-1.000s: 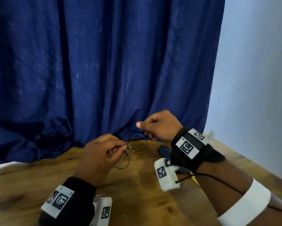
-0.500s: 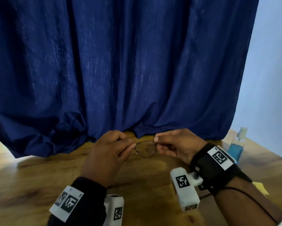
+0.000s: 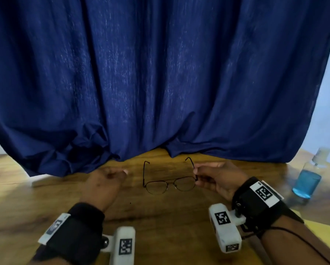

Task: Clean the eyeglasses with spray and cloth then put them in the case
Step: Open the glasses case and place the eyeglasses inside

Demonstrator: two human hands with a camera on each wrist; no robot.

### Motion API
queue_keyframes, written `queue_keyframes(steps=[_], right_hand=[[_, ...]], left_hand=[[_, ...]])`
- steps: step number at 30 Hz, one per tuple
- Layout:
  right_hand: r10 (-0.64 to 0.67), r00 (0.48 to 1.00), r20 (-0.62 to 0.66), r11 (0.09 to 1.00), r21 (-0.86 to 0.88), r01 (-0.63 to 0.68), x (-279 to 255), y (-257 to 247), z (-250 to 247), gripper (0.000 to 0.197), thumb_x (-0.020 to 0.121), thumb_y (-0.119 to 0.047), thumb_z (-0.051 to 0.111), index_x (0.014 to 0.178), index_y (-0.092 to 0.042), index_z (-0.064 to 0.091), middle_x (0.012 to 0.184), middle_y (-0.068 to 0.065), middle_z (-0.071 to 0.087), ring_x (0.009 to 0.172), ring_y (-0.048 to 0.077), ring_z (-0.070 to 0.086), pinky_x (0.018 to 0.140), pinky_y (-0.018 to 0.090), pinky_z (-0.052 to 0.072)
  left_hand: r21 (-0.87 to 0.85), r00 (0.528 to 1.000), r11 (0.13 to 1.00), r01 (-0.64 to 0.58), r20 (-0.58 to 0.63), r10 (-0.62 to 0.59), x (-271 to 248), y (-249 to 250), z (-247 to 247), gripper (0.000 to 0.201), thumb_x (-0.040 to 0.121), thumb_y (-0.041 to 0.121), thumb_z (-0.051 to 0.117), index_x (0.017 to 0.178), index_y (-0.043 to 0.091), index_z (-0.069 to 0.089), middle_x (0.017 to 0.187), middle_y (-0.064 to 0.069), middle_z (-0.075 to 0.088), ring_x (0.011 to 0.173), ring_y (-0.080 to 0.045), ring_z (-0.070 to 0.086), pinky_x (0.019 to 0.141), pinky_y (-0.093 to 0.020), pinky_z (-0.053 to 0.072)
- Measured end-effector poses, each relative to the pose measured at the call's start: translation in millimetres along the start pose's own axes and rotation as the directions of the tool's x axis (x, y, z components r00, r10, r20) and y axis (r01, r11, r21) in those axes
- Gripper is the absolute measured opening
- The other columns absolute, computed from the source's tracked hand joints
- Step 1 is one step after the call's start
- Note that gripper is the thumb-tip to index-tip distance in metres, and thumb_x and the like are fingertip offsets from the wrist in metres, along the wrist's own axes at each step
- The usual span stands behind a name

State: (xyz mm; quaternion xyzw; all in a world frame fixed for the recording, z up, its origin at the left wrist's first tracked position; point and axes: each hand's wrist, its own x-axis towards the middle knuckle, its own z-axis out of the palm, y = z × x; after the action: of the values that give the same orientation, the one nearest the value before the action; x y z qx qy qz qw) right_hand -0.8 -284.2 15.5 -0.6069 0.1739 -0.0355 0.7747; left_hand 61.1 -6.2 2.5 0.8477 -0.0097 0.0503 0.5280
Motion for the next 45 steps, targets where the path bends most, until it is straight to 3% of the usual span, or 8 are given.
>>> queue_keyframes(steps=[4,9,14,20,26,32,37,45], right_hand=[[-0.015,1.000,0.027,1.000,0.024,0.014,3,3,-2,0.019,0.083,0.006,0.072,0.103,0.006,0.071,0.076,0.015,0.070,0.061,0.016,0.069,0.060,0.028,0.062],[-0.074,0.996,0.051,0.997,0.032,0.072,-1,6,1,0.021,0.083,0.003,0.073,0.104,0.002,0.072,0.079,0.016,0.071,0.065,0.018,0.069,0.062,0.028,0.062],[-0.159,0.987,0.018,0.986,-0.050,0.160,0,9,3,0.017,0.084,0.001,0.074,0.101,0.003,0.073,0.080,0.017,0.071,0.066,0.018,0.069,0.059,0.024,0.060],[-0.214,0.976,0.030,0.951,-0.223,0.216,1,11,3,0.014,0.083,-0.003,0.076,0.095,0.003,0.075,0.087,0.014,0.075,0.068,0.016,0.071,0.060,0.023,0.059],[-0.040,0.970,0.239,0.852,-0.499,0.158,-4,11,3,0.010,0.085,-0.010,0.075,0.094,-0.006,0.080,0.091,0.009,0.078,0.065,0.011,0.064,0.057,0.021,0.053],[0.169,0.930,0.327,0.822,-0.568,0.050,-10,9,-1,0.015,0.090,0.000,0.066,0.102,0.003,0.076,0.077,0.005,0.075,0.062,0.010,0.066,0.055,0.022,0.057],[0.227,0.917,0.329,0.737,-0.674,0.059,-9,10,-2,0.016,0.092,-0.001,0.065,0.104,0.000,0.075,0.080,0.006,0.074,0.063,0.009,0.064,0.055,0.021,0.057],[0.158,0.959,0.234,0.735,-0.676,0.044,2,15,-2,0.014,0.089,-0.011,0.072,0.100,-0.001,0.075,0.078,0.008,0.074,0.061,0.013,0.066,0.053,0.023,0.057]], left_hand=[[-0.070,0.966,0.995,0.070,0.253,-0.051,-11,3,12,0.026,0.093,0.035,0.067,0.082,0.014,0.078,0.071,-0.002,0.072,0.063,-0.014,0.058,0.062,-0.024,0.050],[-0.110,0.976,0.994,-0.021,0.212,0.045,-18,8,19,0.009,0.093,0.024,0.069,0.097,0.022,0.077,0.078,-0.012,0.077,0.066,-0.017,0.058,0.061,-0.025,0.051],[-0.003,0.955,0.995,-0.104,0.280,0.101,-19,7,17,0.020,0.095,0.020,0.066,0.097,0.036,0.077,0.073,0.002,0.076,0.063,-0.008,0.060,0.056,-0.015,0.052],[0.034,0.948,0.988,-0.148,0.291,0.132,-20,11,14,0.019,0.094,0.019,0.068,0.095,0.032,0.081,0.084,-0.007,0.077,0.062,-0.003,0.061,0.057,-0.015,0.053],[-0.067,0.962,0.997,-0.037,0.267,0.054,-18,8,16,0.008,0.092,0.012,0.070,0.093,0.013,0.078,0.078,-0.009,0.078,0.053,0.001,0.065,0.053,-0.013,0.054],[-0.034,0.931,0.996,0.080,0.359,-0.062,-19,7,15,0.008,0.091,0.011,0.071,0.093,0.006,0.078,0.075,-0.012,0.078,0.061,-0.012,0.068,0.056,-0.020,0.056],[0.043,0.891,0.991,0.124,0.435,-0.130,-20,6,16,0.007,0.091,0.009,0.072,0.092,0.004,0.077,0.088,-0.021,0.079,0.069,-0.019,0.068,0.058,-0.022,0.057],[0.097,0.903,0.991,0.095,0.410,-0.126,-18,5,17,0.017,0.092,0.022,0.071,0.090,0.007,0.078,0.079,-0.017,0.078,0.064,-0.018,0.067,0.059,-0.023,0.054]])
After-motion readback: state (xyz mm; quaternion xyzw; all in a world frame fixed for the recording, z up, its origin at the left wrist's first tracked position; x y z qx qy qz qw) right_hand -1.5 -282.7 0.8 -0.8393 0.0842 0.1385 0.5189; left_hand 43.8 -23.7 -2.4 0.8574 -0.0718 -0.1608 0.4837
